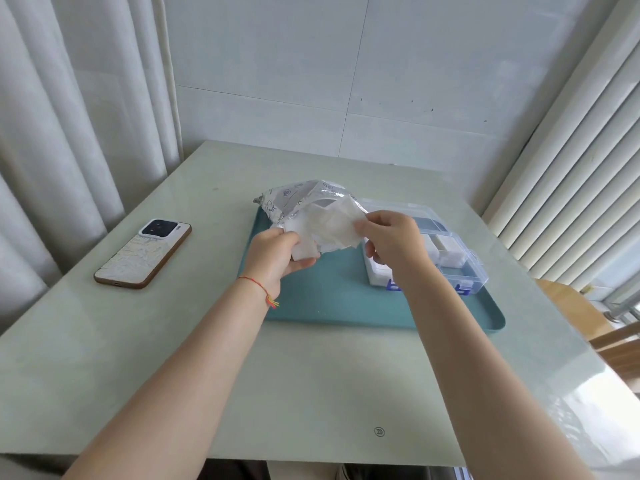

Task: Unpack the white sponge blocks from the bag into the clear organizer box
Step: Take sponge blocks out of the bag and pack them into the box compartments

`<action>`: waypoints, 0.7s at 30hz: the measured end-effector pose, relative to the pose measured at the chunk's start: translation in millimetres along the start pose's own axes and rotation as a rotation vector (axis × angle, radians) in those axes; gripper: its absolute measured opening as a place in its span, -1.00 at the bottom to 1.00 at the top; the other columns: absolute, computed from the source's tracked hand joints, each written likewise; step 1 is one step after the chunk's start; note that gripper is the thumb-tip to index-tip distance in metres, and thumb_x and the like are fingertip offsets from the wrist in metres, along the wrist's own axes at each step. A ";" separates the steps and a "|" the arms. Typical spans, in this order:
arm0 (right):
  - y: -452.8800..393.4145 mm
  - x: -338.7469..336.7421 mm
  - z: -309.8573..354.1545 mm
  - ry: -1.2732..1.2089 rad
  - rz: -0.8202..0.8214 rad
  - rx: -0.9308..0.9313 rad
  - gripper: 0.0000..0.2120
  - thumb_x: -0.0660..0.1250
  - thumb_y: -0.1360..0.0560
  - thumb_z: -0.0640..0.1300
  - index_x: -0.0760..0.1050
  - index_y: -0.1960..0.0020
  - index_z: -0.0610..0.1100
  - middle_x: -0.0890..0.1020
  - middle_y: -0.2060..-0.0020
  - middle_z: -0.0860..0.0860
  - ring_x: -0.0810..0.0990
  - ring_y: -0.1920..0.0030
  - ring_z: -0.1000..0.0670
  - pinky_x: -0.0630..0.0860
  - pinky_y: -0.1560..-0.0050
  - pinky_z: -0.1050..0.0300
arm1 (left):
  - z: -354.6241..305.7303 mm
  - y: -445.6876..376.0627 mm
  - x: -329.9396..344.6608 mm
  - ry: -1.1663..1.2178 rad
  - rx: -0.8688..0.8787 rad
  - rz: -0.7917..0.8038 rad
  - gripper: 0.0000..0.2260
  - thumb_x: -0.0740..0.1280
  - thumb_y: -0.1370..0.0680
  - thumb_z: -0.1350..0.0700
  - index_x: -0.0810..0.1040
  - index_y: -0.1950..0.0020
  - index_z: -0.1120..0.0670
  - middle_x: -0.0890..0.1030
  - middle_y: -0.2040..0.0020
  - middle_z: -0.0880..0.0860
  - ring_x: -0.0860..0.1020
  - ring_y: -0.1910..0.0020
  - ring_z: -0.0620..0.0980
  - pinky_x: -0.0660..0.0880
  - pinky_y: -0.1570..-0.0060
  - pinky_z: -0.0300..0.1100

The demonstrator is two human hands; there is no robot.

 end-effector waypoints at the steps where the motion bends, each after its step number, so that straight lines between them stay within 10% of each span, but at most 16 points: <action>1: -0.8 -2.3 -2.3 -0.042 0.009 0.025 -0.85 0.34 -0.45 -0.22 0.60 0.07 -0.29 0.49 0.47 -0.07 0.40 0.54 0.04 0.29 0.49 0.26 | 0.3 0.2 1.1 0.004 -0.008 0.007 -0.90 0.20 -0.56 0.34 0.51 0.05 0.28 0.63 -0.07 0.36 0.65 0.09 0.31 0.64 0.29 -0.12; 8: -10.0 -9.4 -16.3 -0.084 0.050 0.086 -0.86 0.29 -0.47 -0.25 0.59 0.05 -0.27 0.52 0.44 -0.07 0.41 0.56 0.04 0.30 0.48 0.24 | 4.6 0.3 8.6 0.017 -0.050 0.046 -0.80 0.14 -0.59 0.36 0.49 -0.15 0.28 0.62 -0.04 0.33 0.64 0.19 0.23 0.63 0.32 -0.15; 16: -21.6 5.3 -8.7 0.745 -0.182 -0.313 -0.89 0.14 -0.56 -0.23 0.43 0.02 -0.17 0.52 0.24 -0.09 0.48 0.23 -0.20 0.28 0.34 0.09 | 3.8 1.6 23.0 -0.020 -0.040 0.091 -0.83 0.14 -0.59 0.35 0.53 -0.03 0.28 0.64 0.02 0.31 0.66 0.21 0.22 0.64 0.29 -0.15; 21: -24.4 3.3 -12.2 0.750 -0.171 -0.315 -0.94 0.20 -0.54 -0.19 0.42 0.05 -0.18 0.53 0.20 -0.07 0.50 0.19 -0.20 0.32 0.31 0.08 | 0.7 2.8 41.7 0.002 -0.091 0.244 -0.80 0.09 -0.64 0.34 0.49 -0.12 0.25 0.62 -0.01 0.29 0.66 0.19 0.23 0.65 0.23 -0.10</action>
Point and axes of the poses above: each hand's wrist, its own y-axis away from the middle knuckle, its own x-axis out of the palm, z = x × y, the point moved 4 cm from there along -y, towards the middle knuckle
